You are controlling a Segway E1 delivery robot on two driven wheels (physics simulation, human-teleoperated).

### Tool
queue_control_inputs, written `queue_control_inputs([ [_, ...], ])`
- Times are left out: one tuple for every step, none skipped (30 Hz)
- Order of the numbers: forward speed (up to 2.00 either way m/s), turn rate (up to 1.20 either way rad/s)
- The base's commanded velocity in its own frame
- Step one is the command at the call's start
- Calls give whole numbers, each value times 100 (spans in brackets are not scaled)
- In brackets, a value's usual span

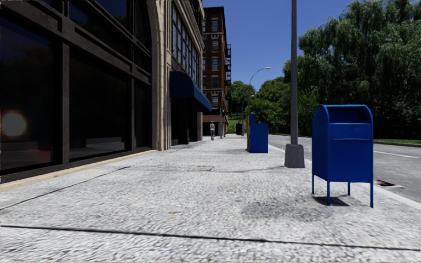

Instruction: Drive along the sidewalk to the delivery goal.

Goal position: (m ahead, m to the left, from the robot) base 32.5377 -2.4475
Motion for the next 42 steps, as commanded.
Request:
queue_control_inputs([
  [200, 0],
  [200, 0],
  [200, 0],
  [200, 0],
  [200, 0],
  [200, 0],
  [200, 0],
  [200, 0],
  [200, 0],
  [200, 0],
  [200, 0],
  [200, 0],
  [200, 0],
  [200, 0],
  [200, 0],
  [200, 0],
  [200, 0],
  [200, 0],
  [200, 0],
  [200, 0],
  [200, 0],
  [200, 0],
  [200, 0],
  [200, 0],
  [200, 0],
  [200, 0],
  [200, 0],
  [200, 0],
  [200, 0],
  [200, 0],
  [200, 0],
  [200, 0],
  [200, 0],
  [200, 0],
  [200, 0],
  [200, 0],
  [200, 0],
  [200, 0],
  [200, 0],
  [200, 0],
  [200, 0],
  [200, 0],
])
